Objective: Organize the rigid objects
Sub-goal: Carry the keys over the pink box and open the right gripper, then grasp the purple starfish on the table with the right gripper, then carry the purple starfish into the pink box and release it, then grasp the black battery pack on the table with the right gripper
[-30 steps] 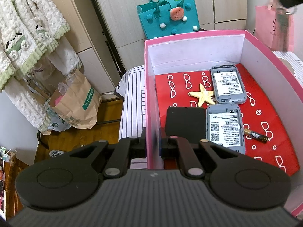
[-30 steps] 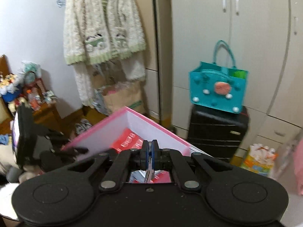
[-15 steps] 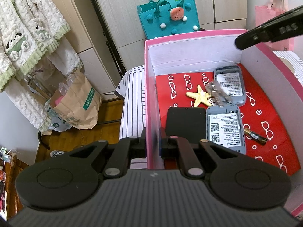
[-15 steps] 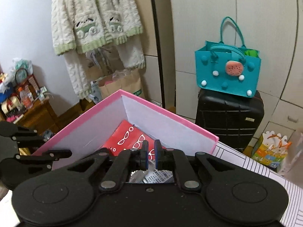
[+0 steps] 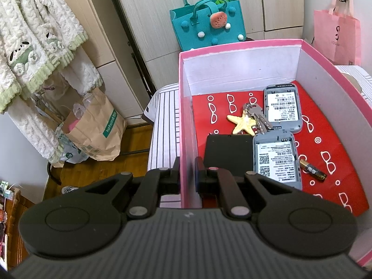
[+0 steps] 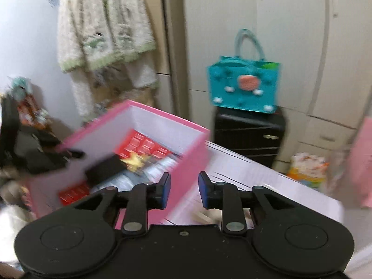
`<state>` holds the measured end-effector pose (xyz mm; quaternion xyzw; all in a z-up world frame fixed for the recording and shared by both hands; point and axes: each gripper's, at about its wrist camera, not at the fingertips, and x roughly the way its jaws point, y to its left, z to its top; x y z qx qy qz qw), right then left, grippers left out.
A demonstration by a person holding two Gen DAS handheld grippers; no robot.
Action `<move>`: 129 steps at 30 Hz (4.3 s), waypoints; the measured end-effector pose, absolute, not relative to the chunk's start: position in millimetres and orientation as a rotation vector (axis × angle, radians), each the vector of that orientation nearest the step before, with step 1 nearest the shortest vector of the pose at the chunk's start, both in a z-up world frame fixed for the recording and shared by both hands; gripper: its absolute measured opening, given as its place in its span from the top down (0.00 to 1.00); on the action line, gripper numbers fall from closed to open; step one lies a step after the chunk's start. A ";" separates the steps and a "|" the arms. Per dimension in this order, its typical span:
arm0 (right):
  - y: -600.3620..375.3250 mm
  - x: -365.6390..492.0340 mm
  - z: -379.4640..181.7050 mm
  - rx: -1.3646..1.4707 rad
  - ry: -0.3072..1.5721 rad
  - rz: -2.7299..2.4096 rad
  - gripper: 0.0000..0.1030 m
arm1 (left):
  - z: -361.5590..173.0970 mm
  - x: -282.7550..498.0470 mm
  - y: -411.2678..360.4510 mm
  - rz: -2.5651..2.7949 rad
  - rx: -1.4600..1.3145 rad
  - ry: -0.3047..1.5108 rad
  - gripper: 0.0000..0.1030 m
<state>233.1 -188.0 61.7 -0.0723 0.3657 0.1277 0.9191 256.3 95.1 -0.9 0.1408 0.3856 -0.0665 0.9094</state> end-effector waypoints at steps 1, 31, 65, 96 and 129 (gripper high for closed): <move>-194.9 226.1 57.3 -0.155 0.756 0.247 0.70 | -0.8 256.6 95.4 -0.136 0.288 0.794 0.93; -197.6 180.0 -61.7 -0.063 0.849 0.195 0.25 | -0.2 257.1 94.1 -0.136 0.277 0.793 0.92; -214.5 177.6 -23.3 0.034 0.792 0.146 0.58 | 0.5 257.8 93.4 -0.138 0.273 0.787 0.92; -90.6 264.8 19.1 -0.006 0.786 0.589 0.57 | 0.7 256.7 96.5 -0.138 0.266 0.770 0.92; -242.0 210.9 -24.9 -0.054 0.888 0.182 0.43 | 0.2 254.4 97.6 -0.138 0.262 0.747 0.91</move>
